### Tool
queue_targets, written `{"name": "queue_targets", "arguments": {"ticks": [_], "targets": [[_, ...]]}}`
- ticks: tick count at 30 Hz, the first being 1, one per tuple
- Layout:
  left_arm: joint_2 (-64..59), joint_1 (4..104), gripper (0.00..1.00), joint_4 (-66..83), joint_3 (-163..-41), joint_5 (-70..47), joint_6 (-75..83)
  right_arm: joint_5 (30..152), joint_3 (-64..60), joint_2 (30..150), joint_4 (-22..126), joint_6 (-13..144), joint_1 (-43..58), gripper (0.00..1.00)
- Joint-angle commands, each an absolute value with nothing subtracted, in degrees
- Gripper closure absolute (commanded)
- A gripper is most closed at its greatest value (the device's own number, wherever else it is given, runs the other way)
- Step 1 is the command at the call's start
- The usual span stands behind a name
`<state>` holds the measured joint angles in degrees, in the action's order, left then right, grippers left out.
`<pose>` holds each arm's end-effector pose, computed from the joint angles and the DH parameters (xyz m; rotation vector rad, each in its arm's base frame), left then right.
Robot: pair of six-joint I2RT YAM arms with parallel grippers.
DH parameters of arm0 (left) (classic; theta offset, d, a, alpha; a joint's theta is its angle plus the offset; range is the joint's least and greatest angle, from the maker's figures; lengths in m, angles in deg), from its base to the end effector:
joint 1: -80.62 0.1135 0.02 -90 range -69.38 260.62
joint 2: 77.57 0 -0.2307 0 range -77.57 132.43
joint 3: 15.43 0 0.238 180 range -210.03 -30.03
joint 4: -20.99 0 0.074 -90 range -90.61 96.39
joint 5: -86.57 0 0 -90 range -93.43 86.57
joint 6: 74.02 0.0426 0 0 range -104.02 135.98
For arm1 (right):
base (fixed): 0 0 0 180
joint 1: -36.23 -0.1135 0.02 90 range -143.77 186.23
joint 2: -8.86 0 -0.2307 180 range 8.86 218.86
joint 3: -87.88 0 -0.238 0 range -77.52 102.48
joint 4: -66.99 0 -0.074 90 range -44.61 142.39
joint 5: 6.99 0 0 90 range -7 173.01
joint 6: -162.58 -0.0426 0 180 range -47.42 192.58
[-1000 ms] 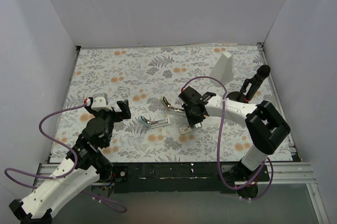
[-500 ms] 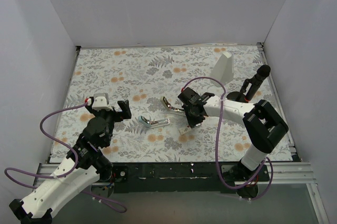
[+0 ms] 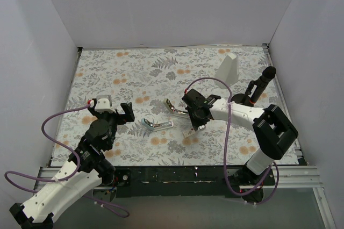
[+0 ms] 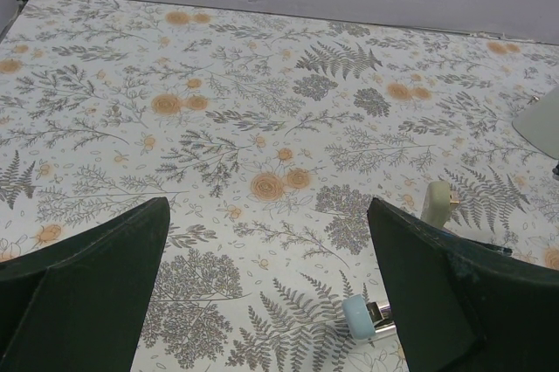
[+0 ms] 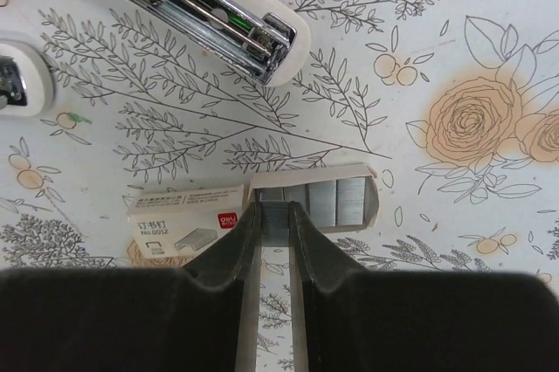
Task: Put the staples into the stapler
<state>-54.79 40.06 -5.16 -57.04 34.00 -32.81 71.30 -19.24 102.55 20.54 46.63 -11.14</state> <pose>0.1228 -0.0710 0.2659 -0.6048 1.5997 -0.6189 0.2109 0.2164 0.1524 -0.4473 2.6648 0.1021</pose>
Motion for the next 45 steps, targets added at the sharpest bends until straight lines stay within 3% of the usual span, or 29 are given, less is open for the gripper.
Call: {"name": "queue_targets", "arguments": {"ticks": [1, 9, 14, 27, 45], "targets": [[-54.54, 40.63, 0.02, -4.69, -56.75, 33.58, -32.18, 70.52, -19.24, 97.98, 21.1, 48.67, -11.58, 0.84], [-55.25, 40.8, 0.02, -4.69, -56.75, 33.14, -31.92, 71.67, -19.42, 94.73, 24.79, 56.92, -11.58, 0.85], [-55.77, 40.89, 0.02, -4.86, -56.66, 33.22, -31.65, 73.07, -17.05, 94.2, 30.3, 69.92, -11.49, 0.86], [-56.39, 41.24, 0.02, -4.42, -56.4, 33.05, -30.95, 95.47, -18.62, 94.64, 43.86, 94.53, -5.87, 0.89], [-55.43, 42.91, 0.02, -0.73, -54.99, 31.82, -28.75, 103.83, -16.69, 103.96, 45.09, 103.25, -3.05, 0.91]]}}
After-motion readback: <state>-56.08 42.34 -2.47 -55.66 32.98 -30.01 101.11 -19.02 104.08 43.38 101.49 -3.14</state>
